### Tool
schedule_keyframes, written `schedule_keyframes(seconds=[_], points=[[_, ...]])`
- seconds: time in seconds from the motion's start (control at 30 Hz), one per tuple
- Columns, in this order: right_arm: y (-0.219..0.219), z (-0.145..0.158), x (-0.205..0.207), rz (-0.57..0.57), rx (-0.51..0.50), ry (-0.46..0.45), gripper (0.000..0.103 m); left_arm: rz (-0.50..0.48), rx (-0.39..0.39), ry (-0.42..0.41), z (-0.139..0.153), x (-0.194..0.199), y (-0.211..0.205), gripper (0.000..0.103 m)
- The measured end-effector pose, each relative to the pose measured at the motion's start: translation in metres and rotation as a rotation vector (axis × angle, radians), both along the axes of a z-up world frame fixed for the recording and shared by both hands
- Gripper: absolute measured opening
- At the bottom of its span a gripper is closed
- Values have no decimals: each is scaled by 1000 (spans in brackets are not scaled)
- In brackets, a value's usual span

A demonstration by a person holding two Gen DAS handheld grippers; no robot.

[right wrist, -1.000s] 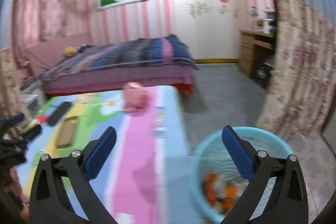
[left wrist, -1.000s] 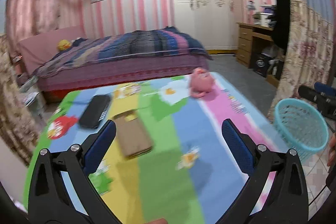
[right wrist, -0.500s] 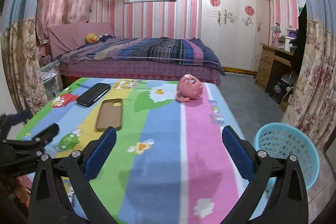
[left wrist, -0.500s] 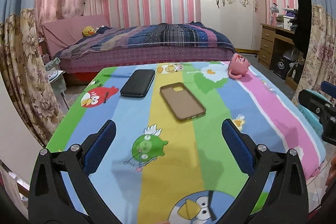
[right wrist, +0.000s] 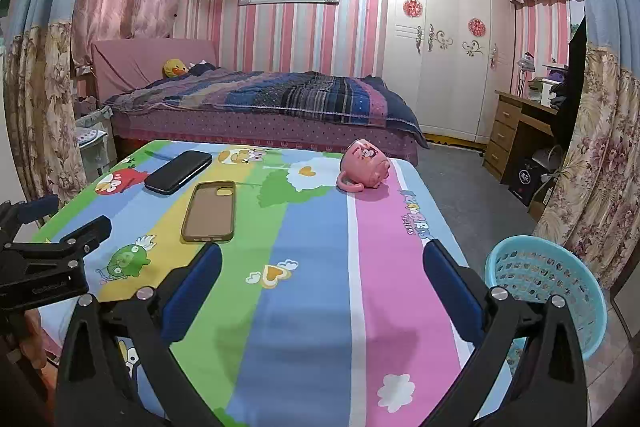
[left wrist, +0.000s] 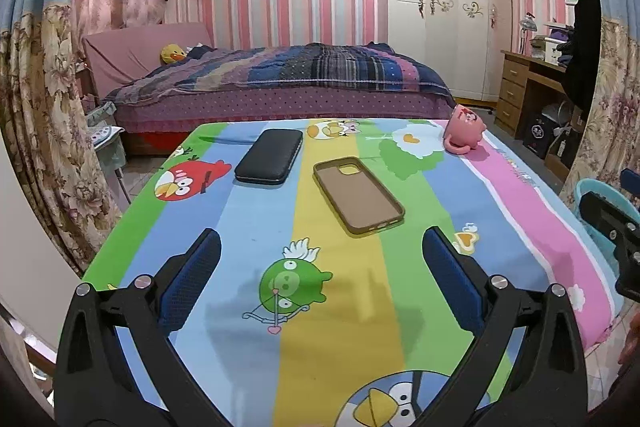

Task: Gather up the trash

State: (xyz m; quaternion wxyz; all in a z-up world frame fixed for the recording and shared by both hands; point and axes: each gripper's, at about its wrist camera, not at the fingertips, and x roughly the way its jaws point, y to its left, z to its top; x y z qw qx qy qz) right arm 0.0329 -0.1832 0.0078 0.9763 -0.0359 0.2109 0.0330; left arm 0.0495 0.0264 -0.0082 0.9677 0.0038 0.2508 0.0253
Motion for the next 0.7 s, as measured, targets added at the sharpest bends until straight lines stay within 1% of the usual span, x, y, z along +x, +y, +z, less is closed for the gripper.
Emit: schedule_keyframes(seconds=[0.07, 0.23, 0.7], points=[[0, 0, 0, 0, -6, -7, 98, -6, -6, -6, 1, -1, -1, 98], [2, -1, 1, 5, -12, -5, 98, -2, 27, -14, 1, -2, -6, 98], [-4, 0, 3, -12, 17, -14, 98, -3, 46, -20, 3, -2, -9, 98]])
